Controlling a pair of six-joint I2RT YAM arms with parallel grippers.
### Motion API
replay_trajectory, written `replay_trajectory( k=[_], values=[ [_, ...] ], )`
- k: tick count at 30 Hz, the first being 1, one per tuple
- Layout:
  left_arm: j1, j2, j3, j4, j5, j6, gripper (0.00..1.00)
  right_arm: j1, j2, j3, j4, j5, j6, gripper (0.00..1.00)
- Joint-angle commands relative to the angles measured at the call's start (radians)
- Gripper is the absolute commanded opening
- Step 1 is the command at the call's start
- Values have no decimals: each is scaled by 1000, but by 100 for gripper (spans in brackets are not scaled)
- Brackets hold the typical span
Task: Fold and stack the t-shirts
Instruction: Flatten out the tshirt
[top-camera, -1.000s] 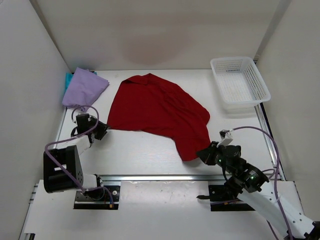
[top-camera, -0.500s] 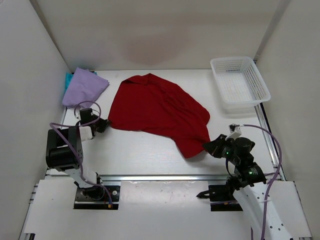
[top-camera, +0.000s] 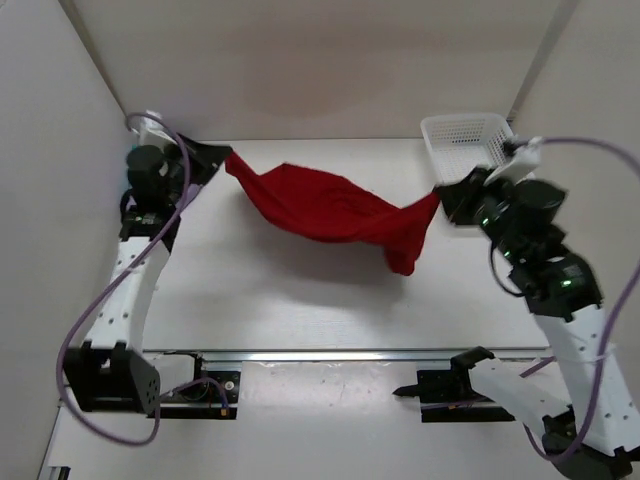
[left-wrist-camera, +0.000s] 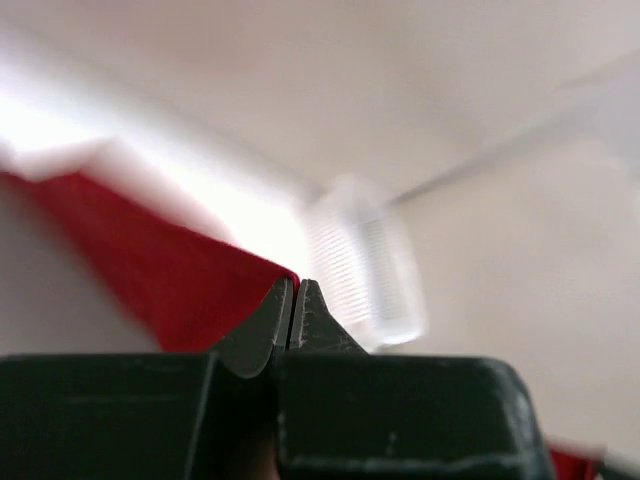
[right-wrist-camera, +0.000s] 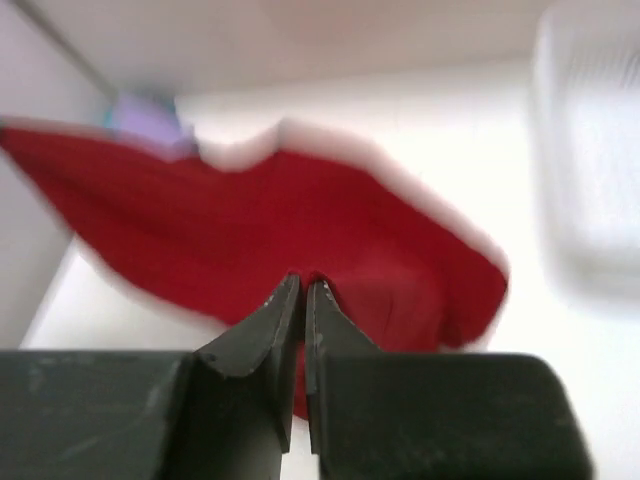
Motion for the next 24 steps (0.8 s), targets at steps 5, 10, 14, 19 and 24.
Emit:
replay_trajectory(
  k=[5, 10, 14, 19, 24],
  values=[
    [266, -172, 248, 23, 330, -179, 0, 43, 342, 946, -201, 208, -212, 0],
    [270, -125, 400, -69, 303, -144, 0, 455, 533, 1143, -45, 611, -427, 0],
    [241, -57, 382, -109, 234, -86, 0, 188, 651, 1168, -98, 359, -365, 0],
    [149, 70, 308, -90, 73, -3, 0, -177, 766, 986, -38, -180, -264, 0],
    [110, 303, 368, -44, 44, -18, 0, -302, 1075, 1190, -28, -308, -238, 0]
  ],
)
